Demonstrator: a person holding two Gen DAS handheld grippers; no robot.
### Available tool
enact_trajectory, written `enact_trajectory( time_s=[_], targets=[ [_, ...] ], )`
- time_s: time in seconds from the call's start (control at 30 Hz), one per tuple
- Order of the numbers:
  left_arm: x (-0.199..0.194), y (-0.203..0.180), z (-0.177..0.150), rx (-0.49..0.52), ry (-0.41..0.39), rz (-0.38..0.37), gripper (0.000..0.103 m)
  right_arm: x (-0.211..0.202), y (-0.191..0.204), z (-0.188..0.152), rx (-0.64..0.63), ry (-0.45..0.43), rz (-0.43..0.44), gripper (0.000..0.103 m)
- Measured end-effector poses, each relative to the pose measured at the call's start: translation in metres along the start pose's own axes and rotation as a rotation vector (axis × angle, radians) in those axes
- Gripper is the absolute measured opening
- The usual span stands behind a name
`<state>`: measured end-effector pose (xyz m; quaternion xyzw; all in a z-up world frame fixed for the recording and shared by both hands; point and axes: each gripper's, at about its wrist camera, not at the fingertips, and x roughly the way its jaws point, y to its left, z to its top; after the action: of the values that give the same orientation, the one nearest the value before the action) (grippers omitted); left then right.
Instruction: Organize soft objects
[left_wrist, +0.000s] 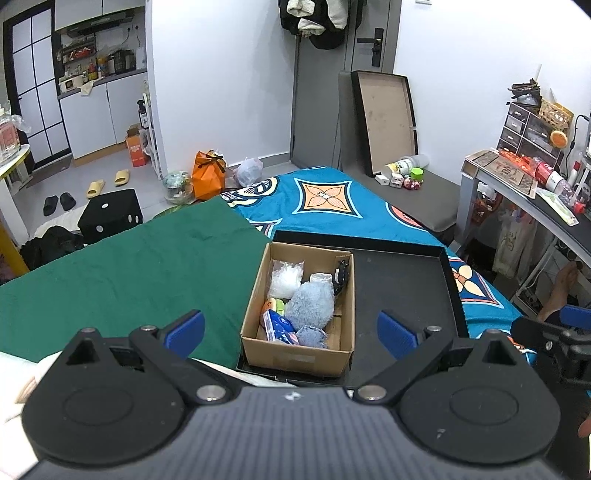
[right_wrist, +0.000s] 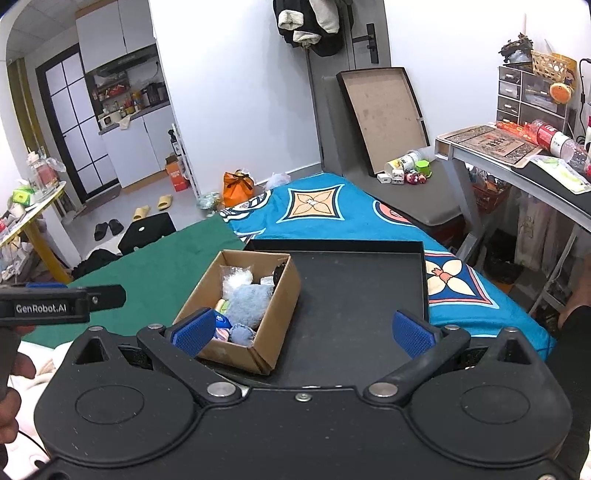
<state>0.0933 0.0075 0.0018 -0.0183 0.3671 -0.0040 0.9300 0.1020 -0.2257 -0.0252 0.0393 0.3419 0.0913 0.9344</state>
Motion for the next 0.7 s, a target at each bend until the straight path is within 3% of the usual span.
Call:
enact_trajectory(
  time_s=[0.7],
  targets=[
    [0.004,0.011,0.0,-0.011,0.01,0.026,0.099,0.001,-0.001,0.001,0.008,0.01,-0.004,0.103]
  ],
)
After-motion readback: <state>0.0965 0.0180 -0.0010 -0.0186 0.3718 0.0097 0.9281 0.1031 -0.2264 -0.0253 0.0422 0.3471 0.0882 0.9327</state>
